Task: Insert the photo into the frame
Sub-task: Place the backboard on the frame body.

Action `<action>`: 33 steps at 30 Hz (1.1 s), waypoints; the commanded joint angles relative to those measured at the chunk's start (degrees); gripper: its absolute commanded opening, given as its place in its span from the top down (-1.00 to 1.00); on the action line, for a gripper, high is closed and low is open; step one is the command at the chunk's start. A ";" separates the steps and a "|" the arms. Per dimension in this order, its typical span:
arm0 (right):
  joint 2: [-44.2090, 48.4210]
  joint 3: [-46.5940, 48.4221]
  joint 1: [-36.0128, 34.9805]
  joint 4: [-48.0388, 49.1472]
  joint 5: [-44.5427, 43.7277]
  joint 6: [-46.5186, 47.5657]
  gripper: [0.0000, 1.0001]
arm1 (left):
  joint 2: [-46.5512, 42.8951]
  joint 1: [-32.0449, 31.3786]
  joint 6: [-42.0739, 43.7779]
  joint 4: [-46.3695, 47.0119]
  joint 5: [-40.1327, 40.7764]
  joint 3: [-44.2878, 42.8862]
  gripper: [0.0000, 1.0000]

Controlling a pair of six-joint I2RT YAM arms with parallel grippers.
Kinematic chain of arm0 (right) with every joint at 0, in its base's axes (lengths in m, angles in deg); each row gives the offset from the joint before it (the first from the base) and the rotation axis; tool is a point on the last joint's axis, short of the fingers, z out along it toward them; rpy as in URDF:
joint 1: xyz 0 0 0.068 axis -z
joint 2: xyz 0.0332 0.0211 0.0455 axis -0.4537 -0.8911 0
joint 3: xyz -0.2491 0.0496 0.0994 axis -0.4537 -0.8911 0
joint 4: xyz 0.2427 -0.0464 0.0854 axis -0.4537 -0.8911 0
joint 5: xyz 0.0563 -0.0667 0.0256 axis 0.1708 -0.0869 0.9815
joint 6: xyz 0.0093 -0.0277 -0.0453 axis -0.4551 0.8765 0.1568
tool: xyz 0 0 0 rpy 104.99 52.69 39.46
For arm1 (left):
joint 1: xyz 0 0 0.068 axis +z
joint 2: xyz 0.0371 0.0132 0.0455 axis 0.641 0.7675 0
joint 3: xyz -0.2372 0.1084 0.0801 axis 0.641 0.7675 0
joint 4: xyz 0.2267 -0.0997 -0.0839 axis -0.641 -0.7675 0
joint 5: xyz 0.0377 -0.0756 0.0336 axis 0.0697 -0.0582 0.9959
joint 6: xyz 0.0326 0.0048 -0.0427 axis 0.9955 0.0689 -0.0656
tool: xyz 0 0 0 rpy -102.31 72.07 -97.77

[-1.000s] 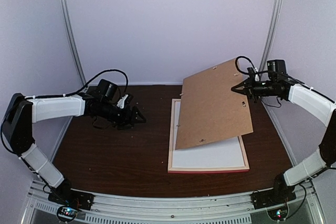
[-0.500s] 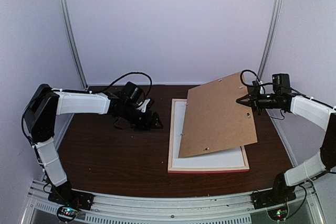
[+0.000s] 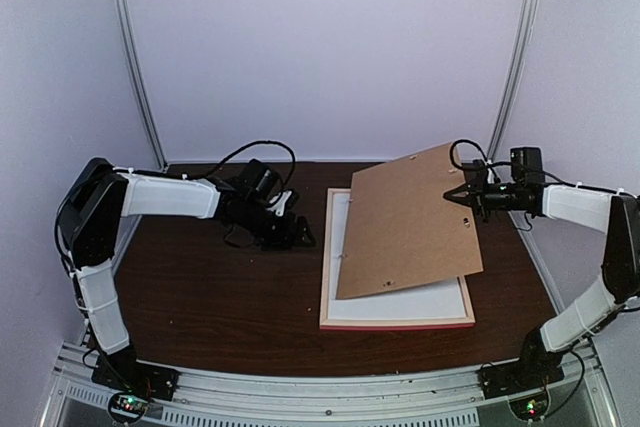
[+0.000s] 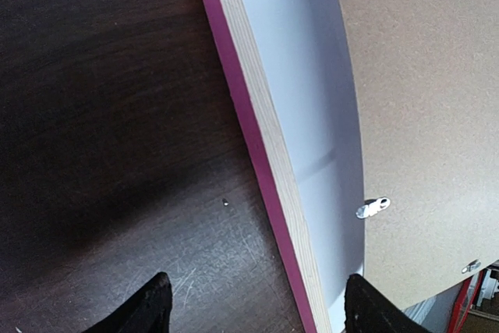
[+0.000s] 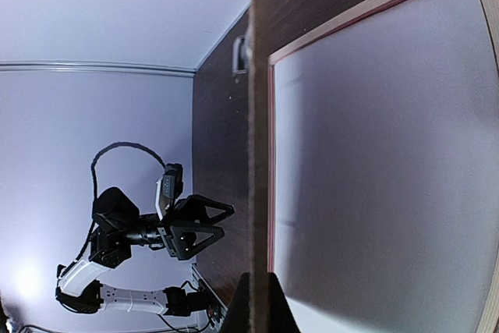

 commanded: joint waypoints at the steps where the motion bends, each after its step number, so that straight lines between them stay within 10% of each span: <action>1: -1.53 -0.32 0.44 5.68 3.76 -1.13 1.00 | 1.00 -0.30 -0.08 2.41 0.13 -1.96 -0.53; 33: -7.81 -1.68 -3.58 11.34 6.57 -2.77 1.00 | 2.11 -0.33 -0.42 2.09 -0.10 -2.53 -0.53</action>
